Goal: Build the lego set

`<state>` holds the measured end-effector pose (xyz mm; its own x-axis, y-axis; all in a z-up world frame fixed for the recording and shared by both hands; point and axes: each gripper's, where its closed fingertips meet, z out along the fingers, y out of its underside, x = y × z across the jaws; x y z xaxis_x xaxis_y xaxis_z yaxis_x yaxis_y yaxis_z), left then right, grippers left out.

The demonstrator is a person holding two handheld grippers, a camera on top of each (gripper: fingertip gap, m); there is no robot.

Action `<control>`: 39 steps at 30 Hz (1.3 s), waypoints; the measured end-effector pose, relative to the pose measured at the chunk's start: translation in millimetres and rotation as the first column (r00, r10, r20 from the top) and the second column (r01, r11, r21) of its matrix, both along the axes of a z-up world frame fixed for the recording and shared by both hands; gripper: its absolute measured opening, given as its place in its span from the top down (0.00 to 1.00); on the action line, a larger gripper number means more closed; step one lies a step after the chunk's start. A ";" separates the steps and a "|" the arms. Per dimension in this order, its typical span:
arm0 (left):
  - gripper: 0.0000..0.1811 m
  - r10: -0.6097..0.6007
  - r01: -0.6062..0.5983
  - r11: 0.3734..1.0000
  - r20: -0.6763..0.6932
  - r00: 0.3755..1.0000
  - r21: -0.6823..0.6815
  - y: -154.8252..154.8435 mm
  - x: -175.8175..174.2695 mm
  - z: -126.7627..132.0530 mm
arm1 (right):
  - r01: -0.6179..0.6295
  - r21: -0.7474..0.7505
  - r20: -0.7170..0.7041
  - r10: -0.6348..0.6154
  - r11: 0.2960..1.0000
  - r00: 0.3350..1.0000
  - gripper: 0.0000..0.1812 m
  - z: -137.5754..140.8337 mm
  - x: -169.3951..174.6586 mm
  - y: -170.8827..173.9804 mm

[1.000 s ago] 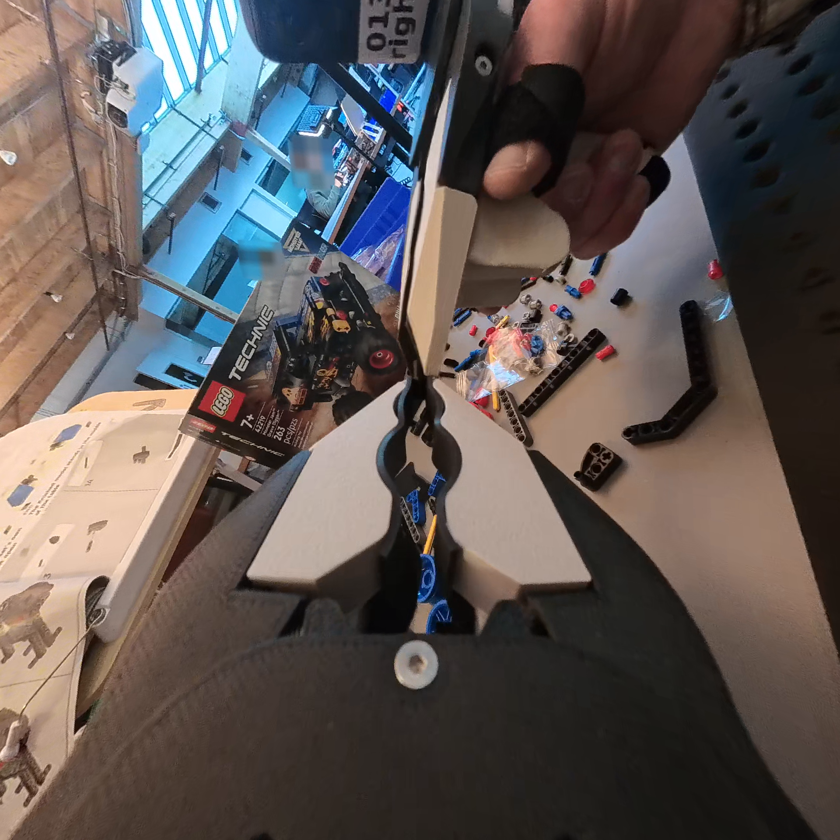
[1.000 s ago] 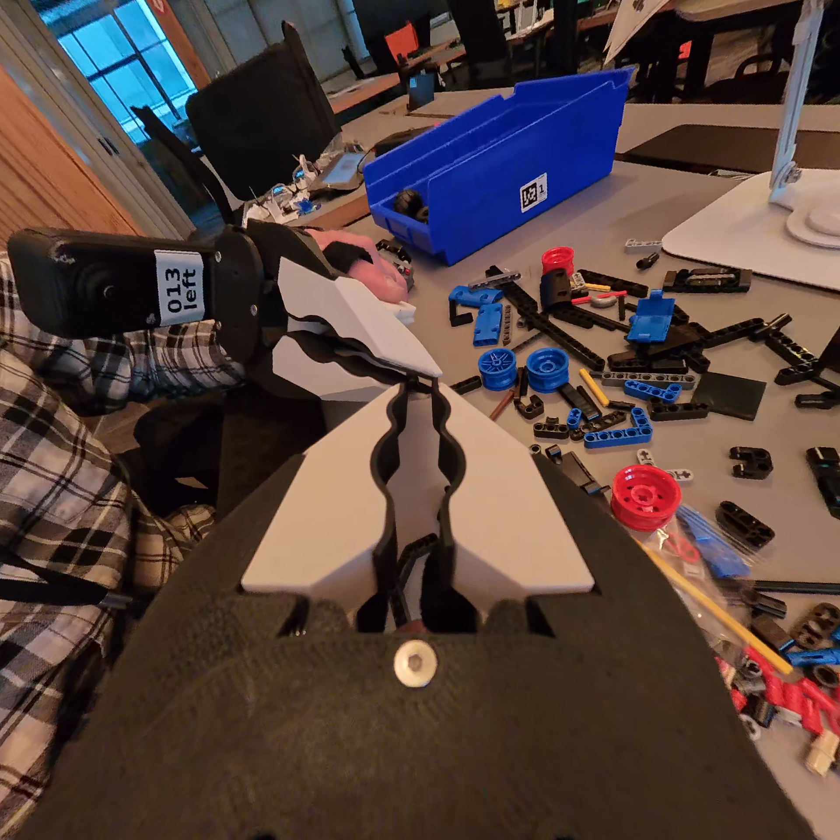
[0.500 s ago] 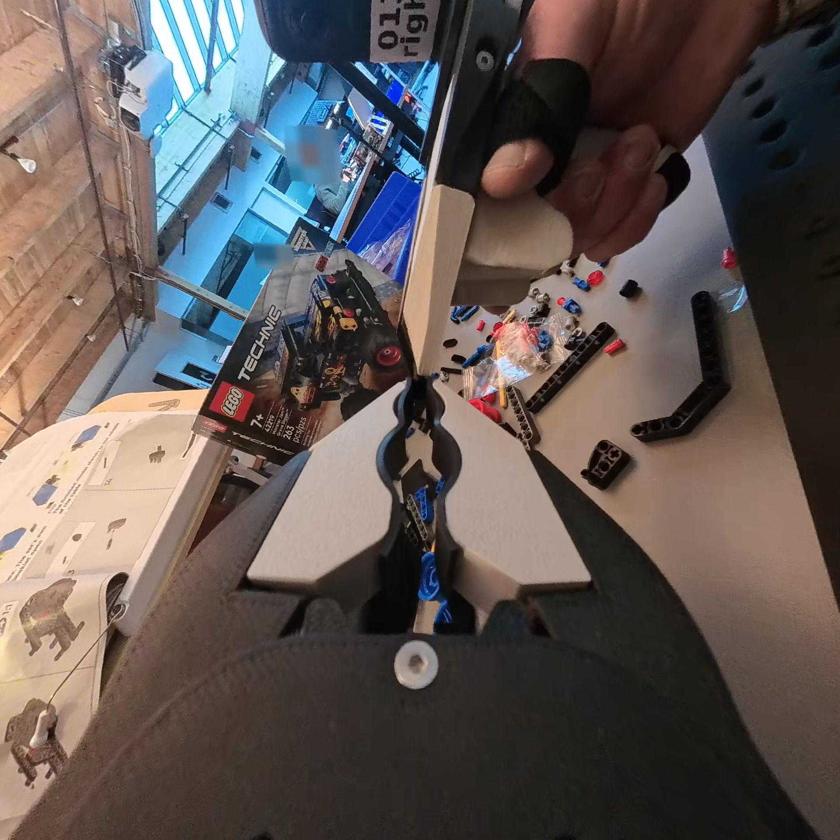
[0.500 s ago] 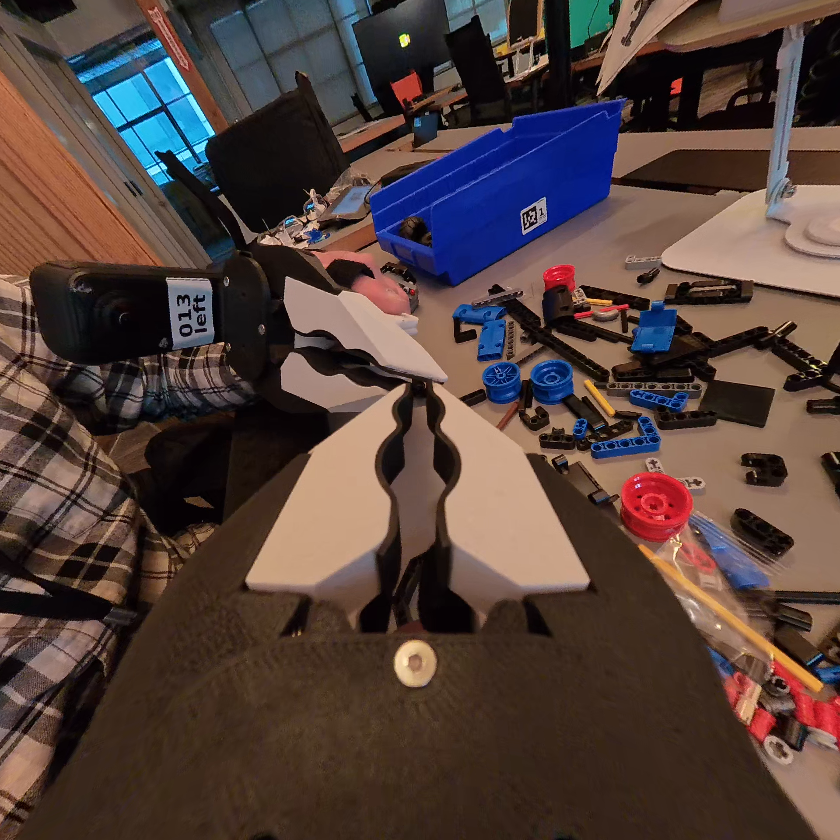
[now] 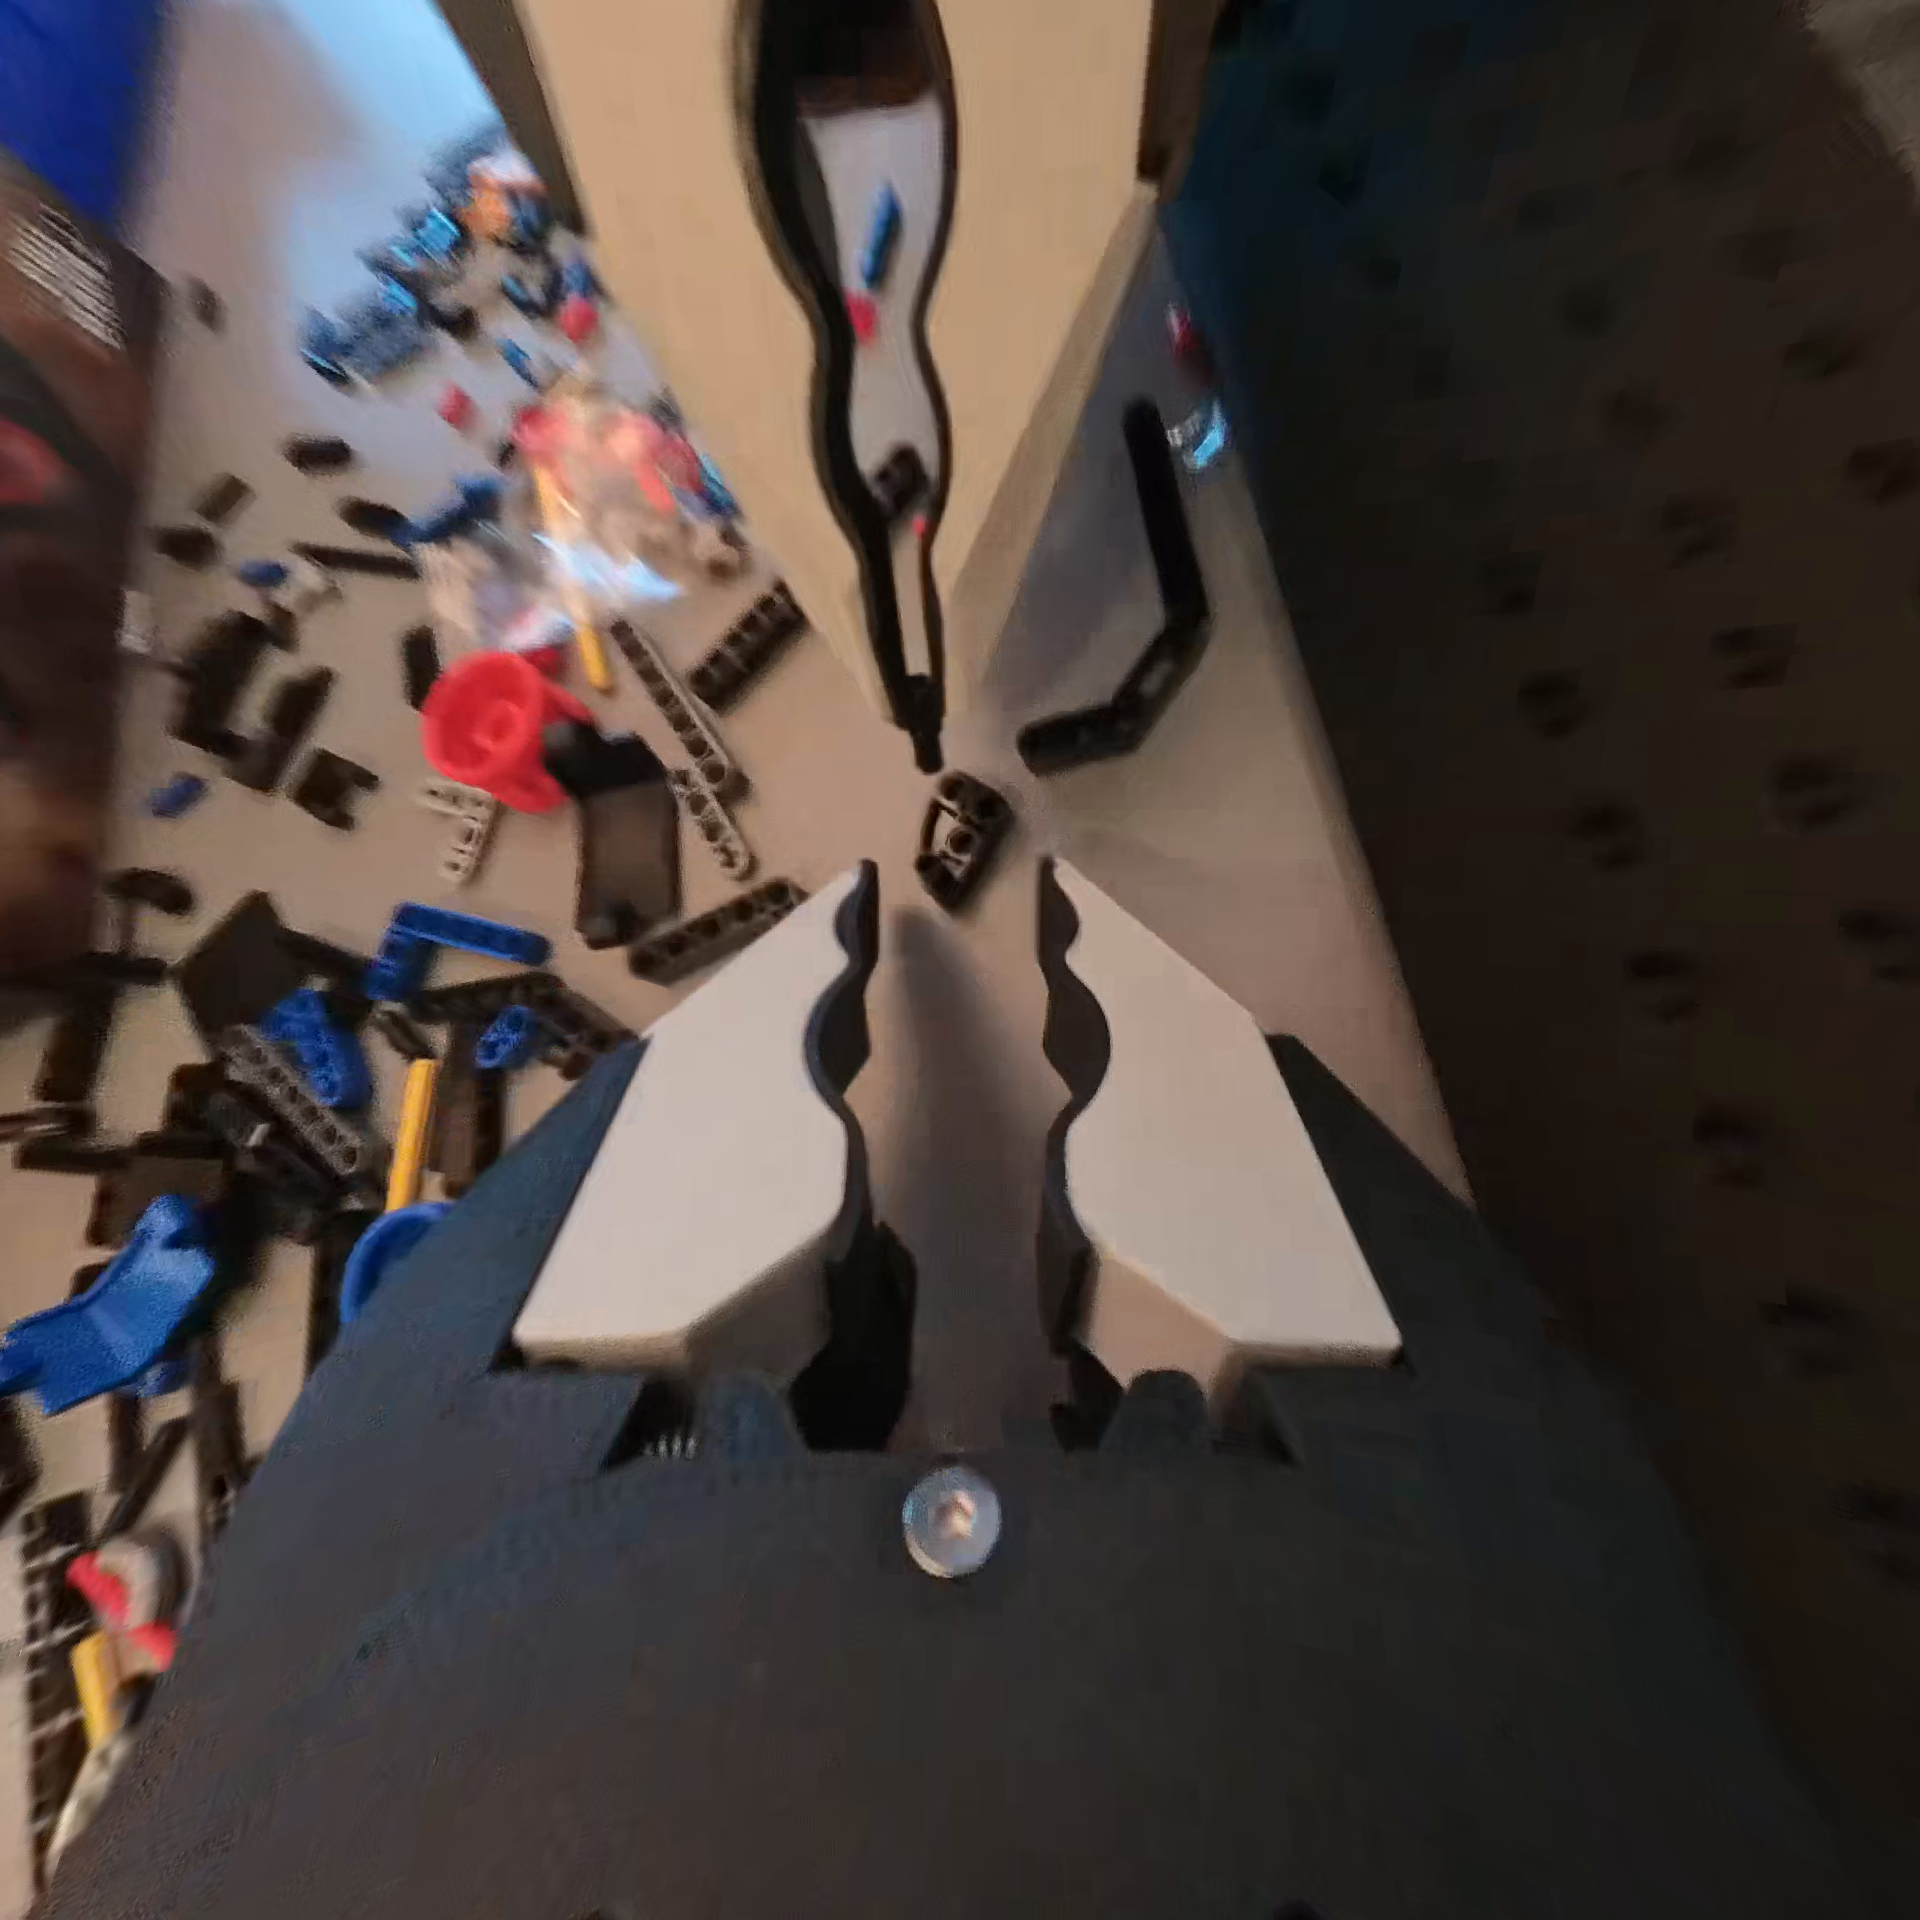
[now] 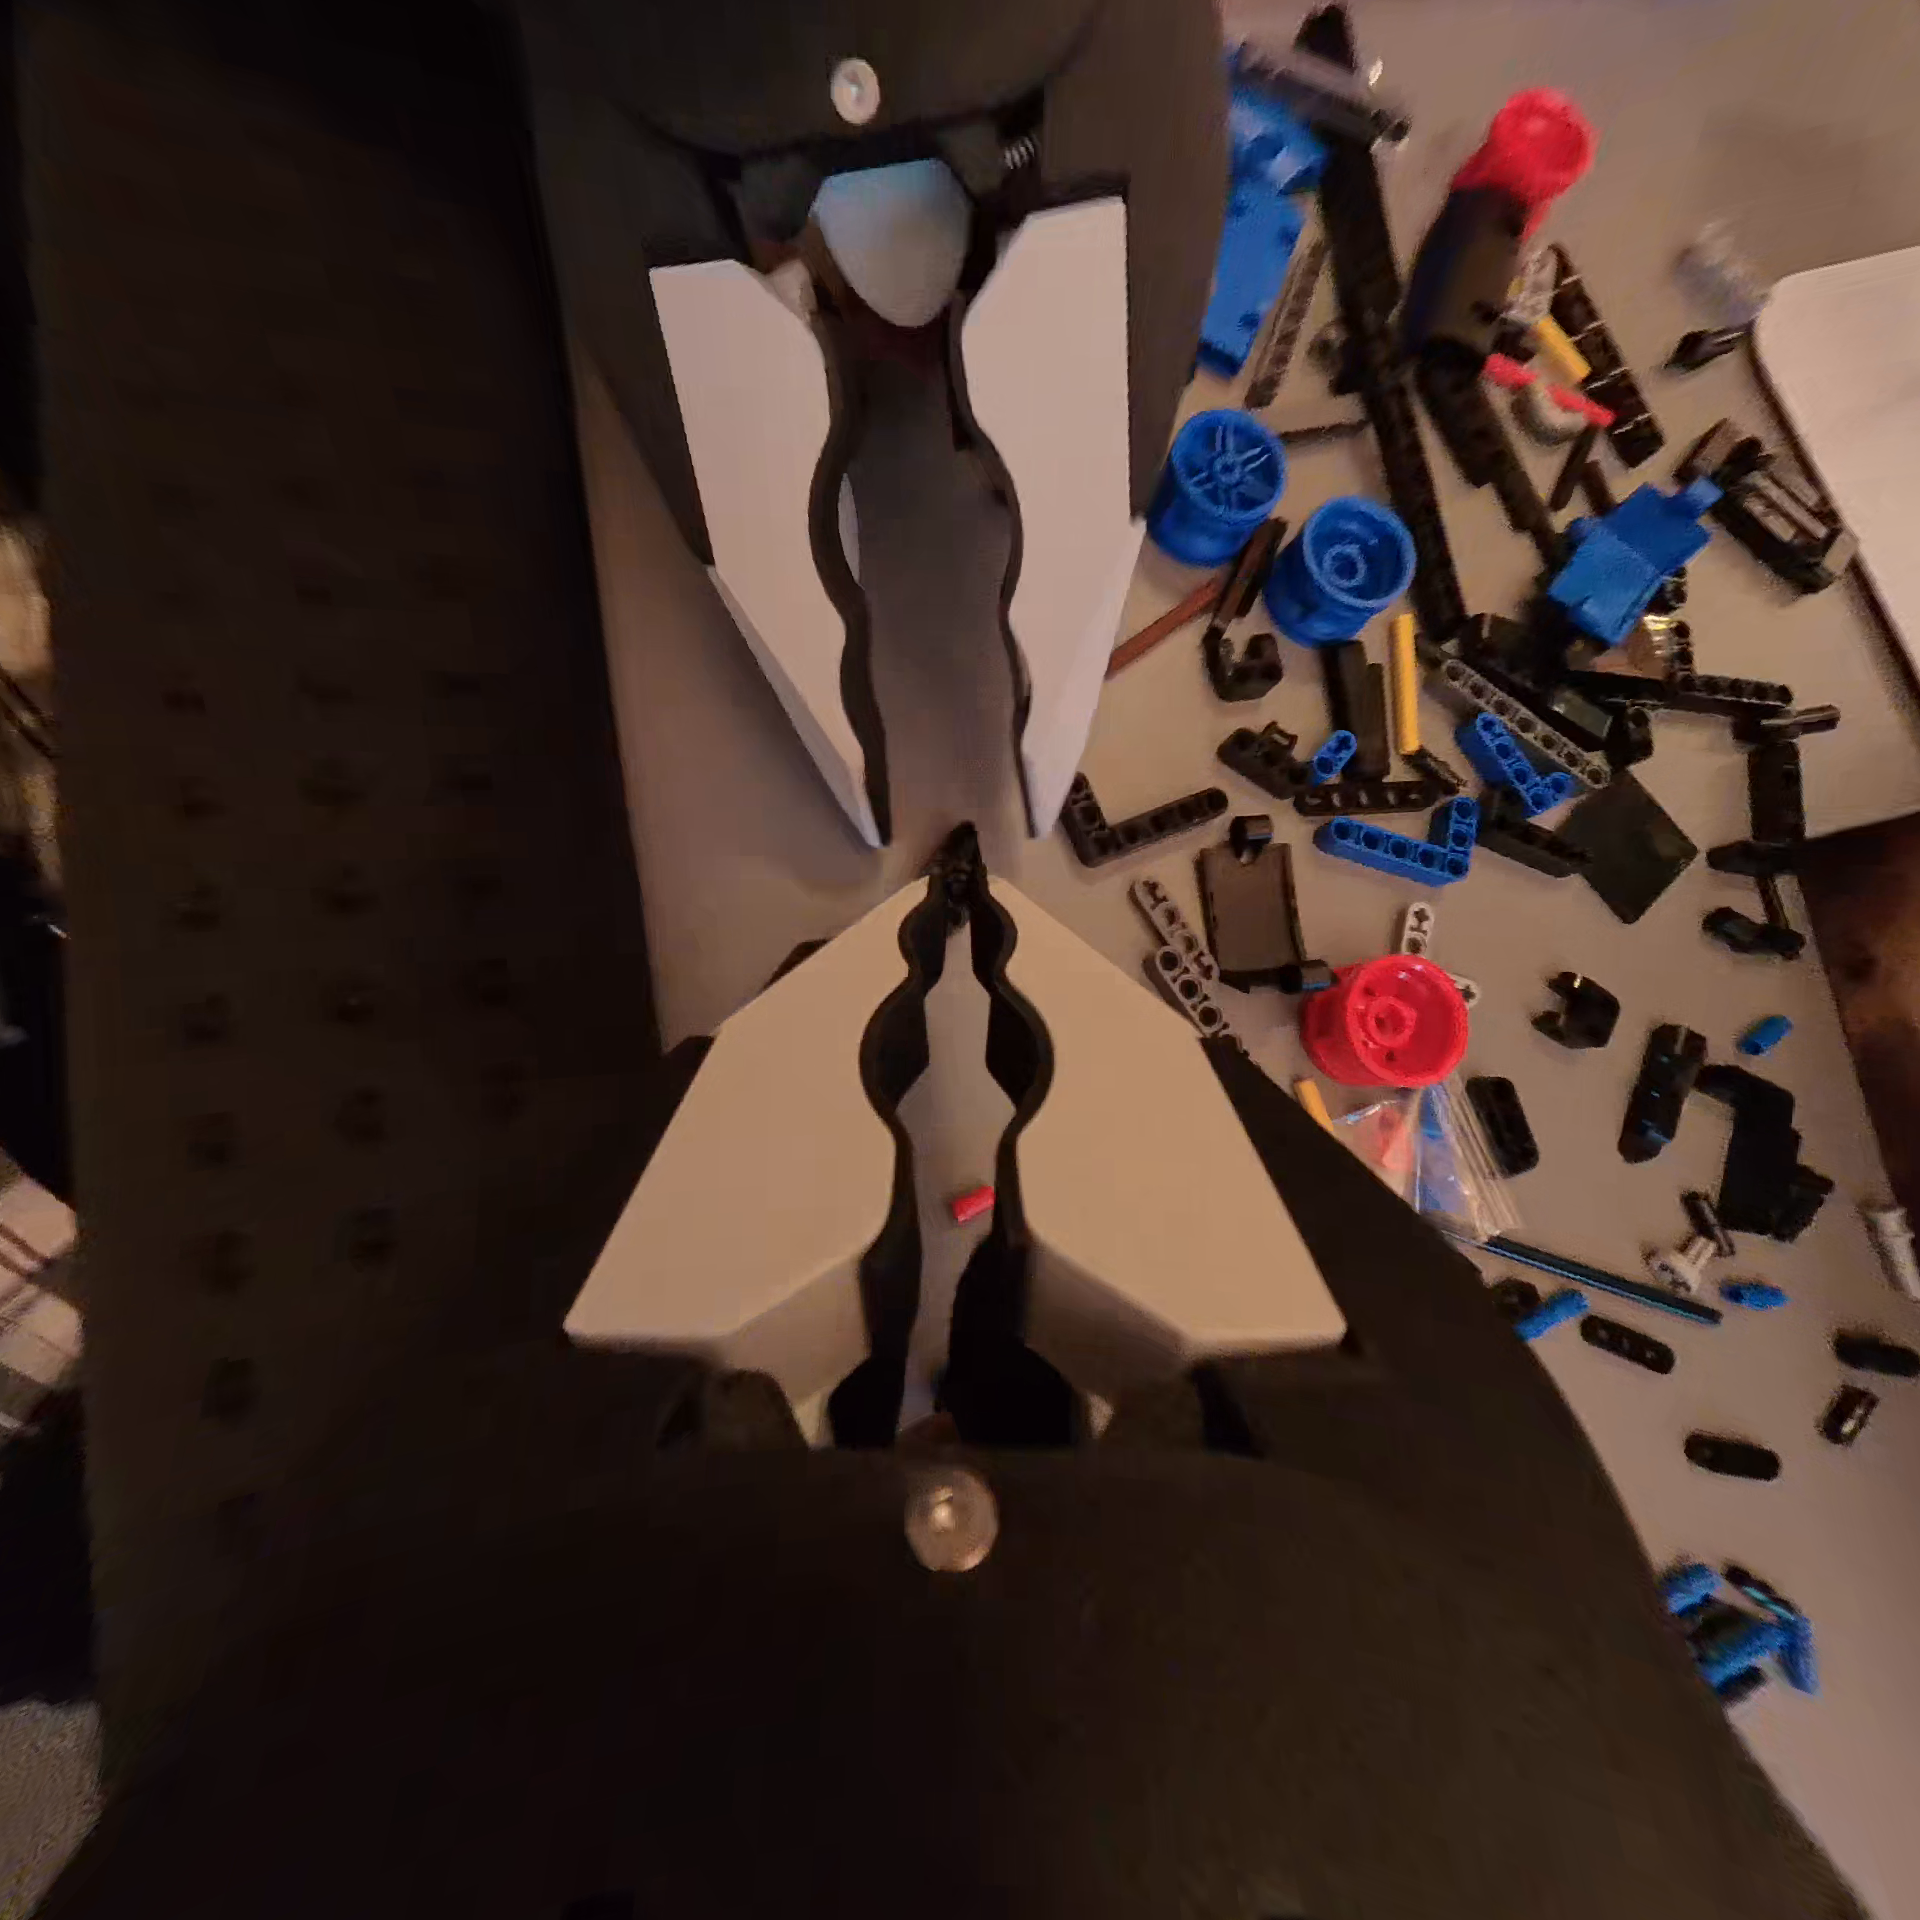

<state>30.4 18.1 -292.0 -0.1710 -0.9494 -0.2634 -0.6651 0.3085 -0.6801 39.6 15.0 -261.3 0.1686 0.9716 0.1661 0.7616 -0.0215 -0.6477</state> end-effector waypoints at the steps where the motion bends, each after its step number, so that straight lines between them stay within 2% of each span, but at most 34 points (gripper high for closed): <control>1: 0.88 -0.002 0.002 1.000 0.016 1.000 -0.010 -1.3 2.7 0.1 | -0.016 0.015 0.045 0.016 1.000 0.999 0.99 -5.4 -0.1 0.6; 4: 0.94 0.011 -0.010 0.999 0.023 1.000 -0.051 1.0 4.3 -1.6 | -0.067 0.017 0.113 0.065 0.998 0.991 0.99 -13.4 -5.0 -1.3; 18: 0.95 0.002 0.001 0.996 0.037 0.999 -0.084 -0.2 5.1 -2.3 | -0.196 -0.018 0.371 0.189 0.980 0.909 0.99 -21.7 -5.9 0.1; 26: 0.95 0.003 0.001 0.996 0.037 0.999 -0.092 -0.3 5.0 -2.4 | -0.239 -0.031 0.421 0.230 0.971 0.877 0.99 -21.7 -6.9 -0.3; 39: 0.95 0.000 0.003 0.995 0.037 0.999 -0.096 -0.8 5.1 -2.7 | -0.250 -0.067 0.407 0.255 0.966 0.877 0.99 -23.1 -7.5 -2.2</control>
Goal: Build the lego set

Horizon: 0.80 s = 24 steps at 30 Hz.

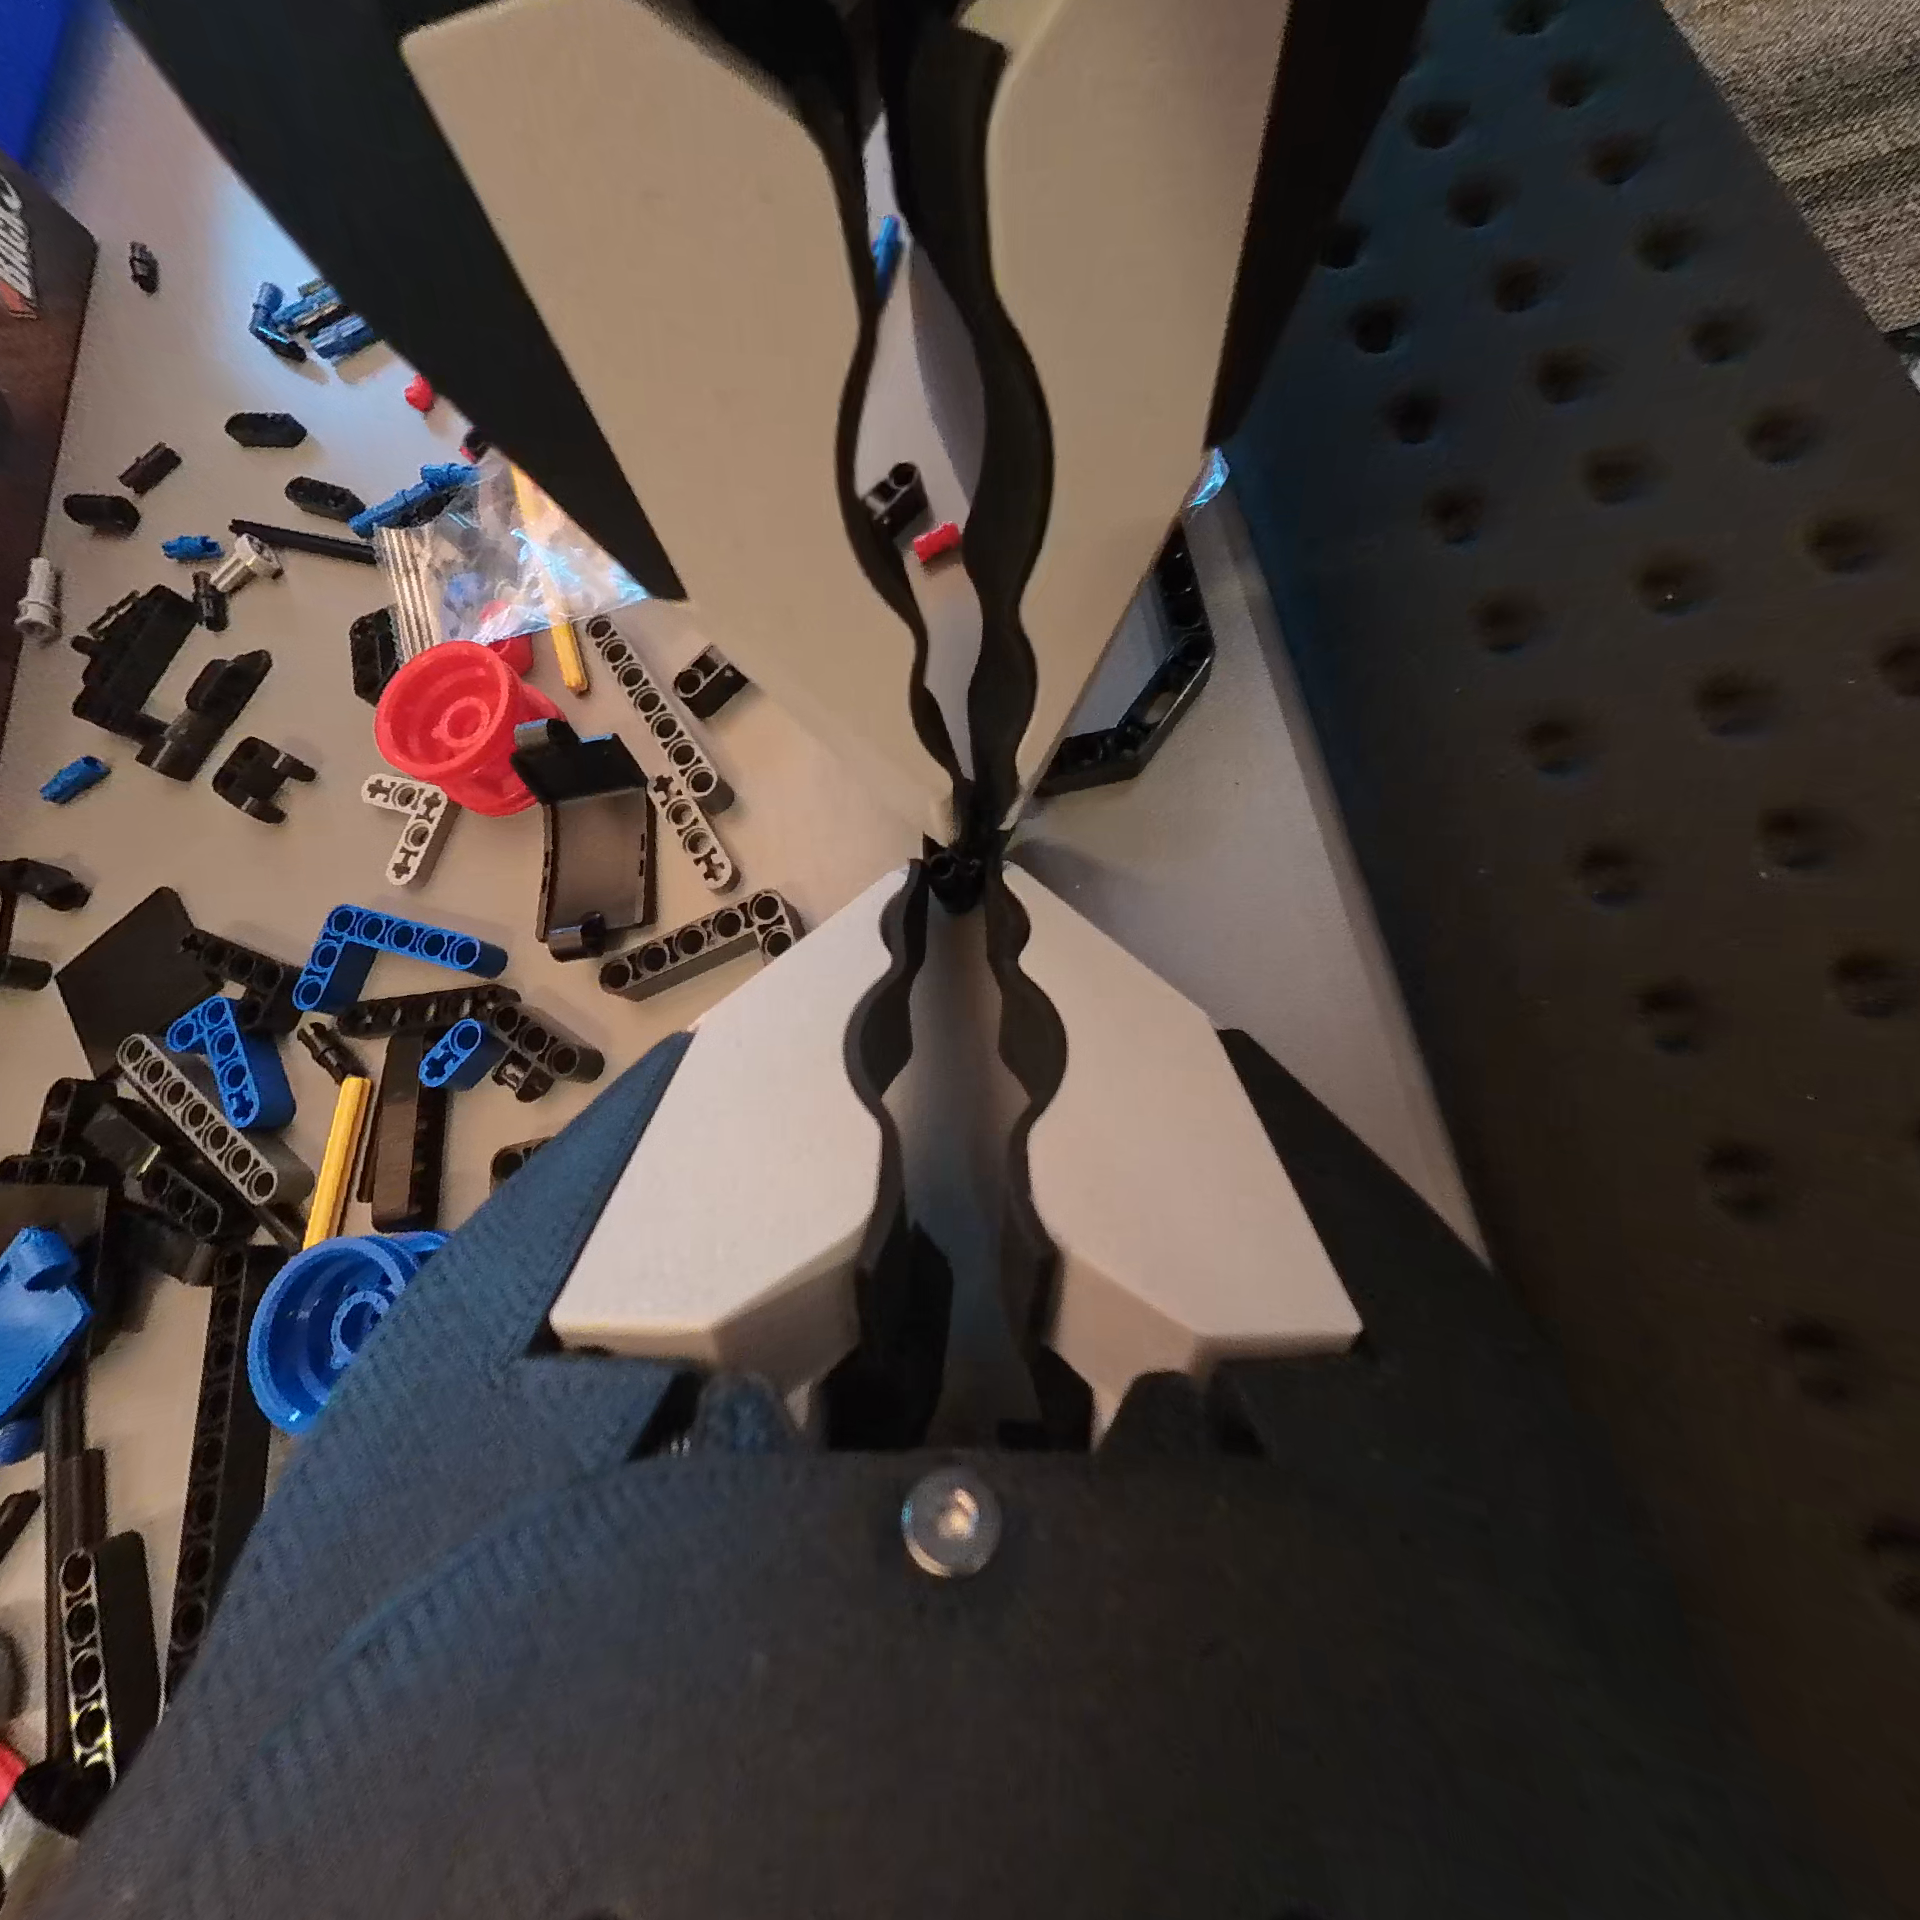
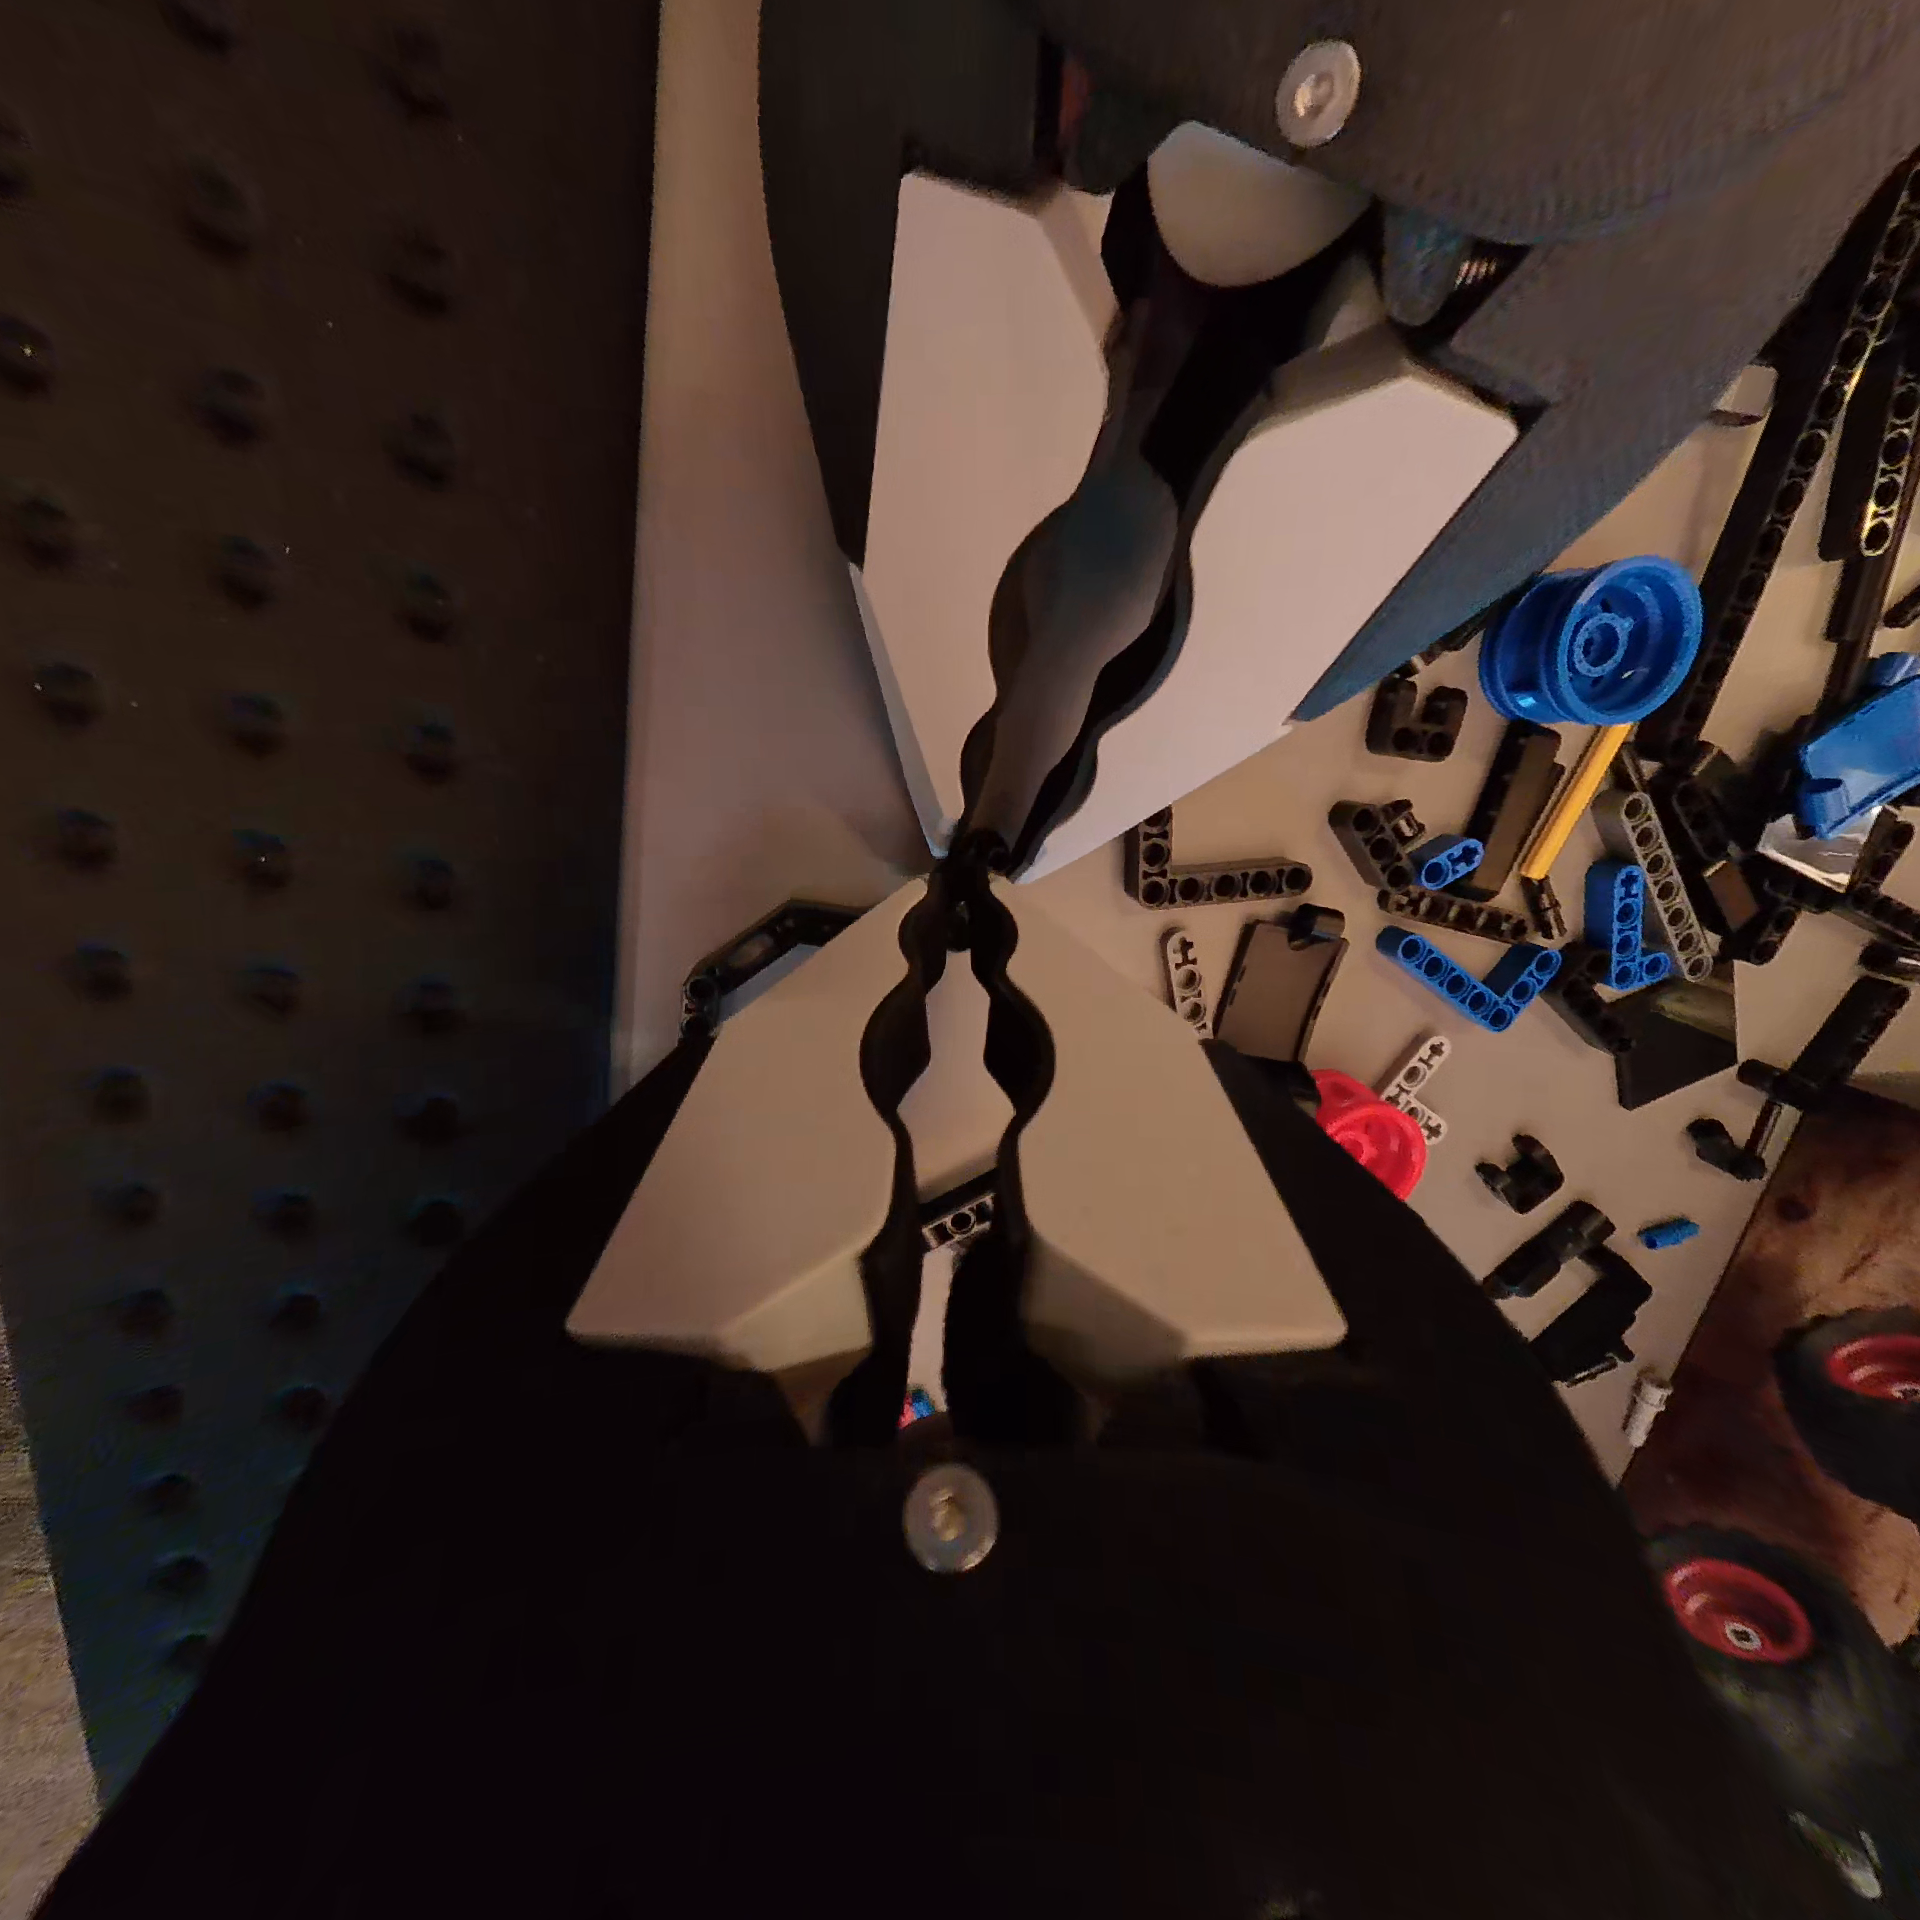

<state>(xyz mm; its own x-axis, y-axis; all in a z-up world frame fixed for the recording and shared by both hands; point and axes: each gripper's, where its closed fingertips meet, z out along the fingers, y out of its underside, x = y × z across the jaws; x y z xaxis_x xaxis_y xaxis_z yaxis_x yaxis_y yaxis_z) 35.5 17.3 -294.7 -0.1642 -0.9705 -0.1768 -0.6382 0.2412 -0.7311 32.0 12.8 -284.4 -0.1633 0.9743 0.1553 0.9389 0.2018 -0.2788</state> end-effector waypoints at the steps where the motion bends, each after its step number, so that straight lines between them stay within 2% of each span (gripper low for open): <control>1: 0.95 0.000 0.000 1.000 0.000 1.000 0.000 0.0 0.1 0.0 | 0.001 -0.006 -0.005 -0.001 1.000 1.000 0.99 0.0 0.0 0.0; 11: 0.95 0.000 0.000 1.000 -0.001 1.000 -0.004 0.1 0.0 -0.2 | 0.053 -0.071 -0.104 -0.060 0.996 0.993 0.99 -0.8 2.3 0.6; 24: 0.95 -0.001 0.001 1.000 -0.002 1.000 -0.010 0.0 0.0 -0.3 | 0.095 -0.189 -0.072 -0.110 0.977 0.991 0.99 -6.2 0.5 0.9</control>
